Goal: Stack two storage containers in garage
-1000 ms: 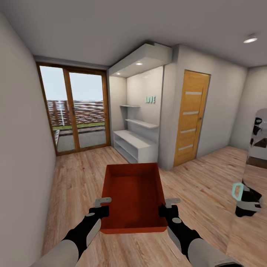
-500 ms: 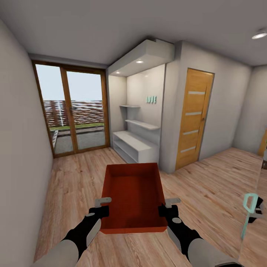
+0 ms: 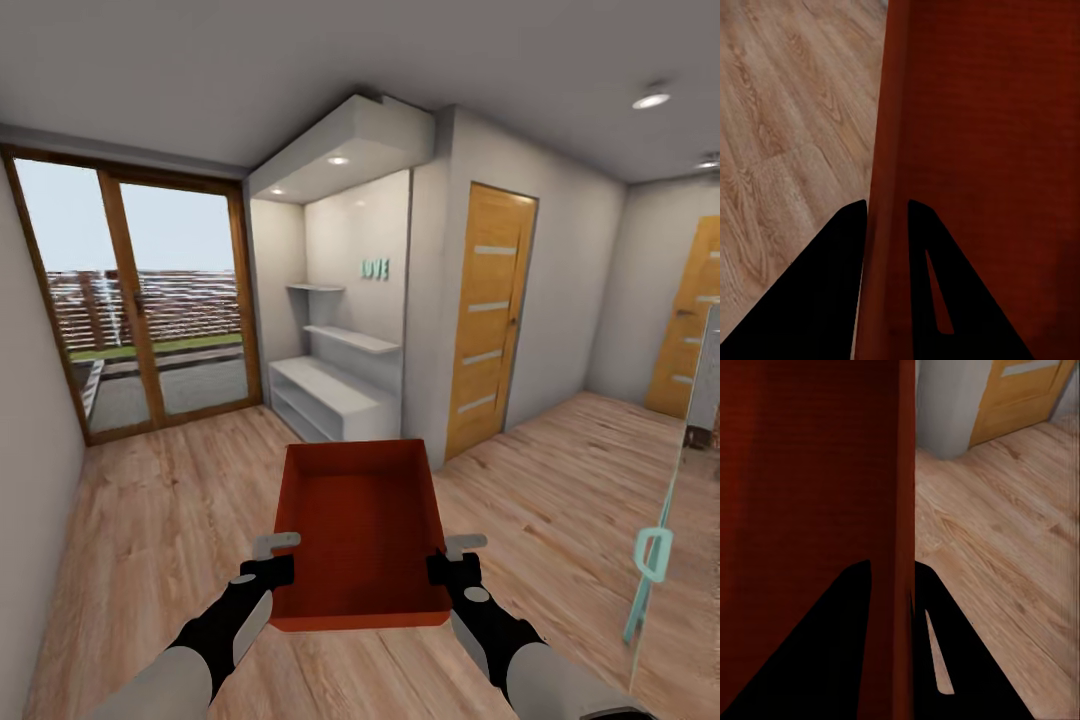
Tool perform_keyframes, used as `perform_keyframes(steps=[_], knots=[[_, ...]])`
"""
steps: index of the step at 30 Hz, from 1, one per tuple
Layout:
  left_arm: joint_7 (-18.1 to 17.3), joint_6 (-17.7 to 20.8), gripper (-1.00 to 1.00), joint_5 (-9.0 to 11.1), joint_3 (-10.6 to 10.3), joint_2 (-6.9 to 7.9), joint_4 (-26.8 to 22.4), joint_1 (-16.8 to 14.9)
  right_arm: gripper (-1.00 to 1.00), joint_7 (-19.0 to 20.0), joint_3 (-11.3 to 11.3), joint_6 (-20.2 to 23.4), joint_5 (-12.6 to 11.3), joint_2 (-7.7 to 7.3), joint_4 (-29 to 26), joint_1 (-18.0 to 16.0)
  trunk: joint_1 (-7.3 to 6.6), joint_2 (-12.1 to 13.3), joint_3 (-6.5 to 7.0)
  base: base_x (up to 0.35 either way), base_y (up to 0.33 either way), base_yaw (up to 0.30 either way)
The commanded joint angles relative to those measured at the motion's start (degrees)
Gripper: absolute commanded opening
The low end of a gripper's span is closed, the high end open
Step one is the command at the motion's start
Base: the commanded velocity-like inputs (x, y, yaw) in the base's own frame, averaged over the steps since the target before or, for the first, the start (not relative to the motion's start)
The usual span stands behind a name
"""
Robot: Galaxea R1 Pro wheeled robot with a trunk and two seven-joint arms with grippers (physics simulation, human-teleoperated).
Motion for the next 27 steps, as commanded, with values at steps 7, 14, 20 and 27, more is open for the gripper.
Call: perform_keyframes(steps=[7,14,20,27], knots=[[4.76,-3.07,-1.00,-0.62,2.57,0.44,-0.29,-0.01,-1.00,0.50,-0.84,0.13,-1.98,0.00,0.10,-0.08,0.05,-0.08,-0.09,0.322,0.000,-0.288],[4.75,-3.07,-1.00,-0.57,2.57,0.44,-0.40,-0.01,-1.00,0.46,-0.86,0.13,-1.98,0.01,0.10,-0.08,0.05,-0.08,-0.09,0.322,0.000,-0.288],[4.57,-3.01,-1.00,-0.45,2.57,0.44,-0.36,-0.01,-1.00,0.48,-0.80,0.13,-1.98,0.07,0.17,-0.08,0.05,-0.08,-0.09,0.322,0.000,-0.153],[4.65,-3.05,-1.00,-0.47,2.50,0.51,-0.53,-0.01,-1.00,0.41,-0.78,0.13,-1.93,0.08,0.19,-0.09,0.05,-0.08,-0.09,0.322,0.000,-0.012]])
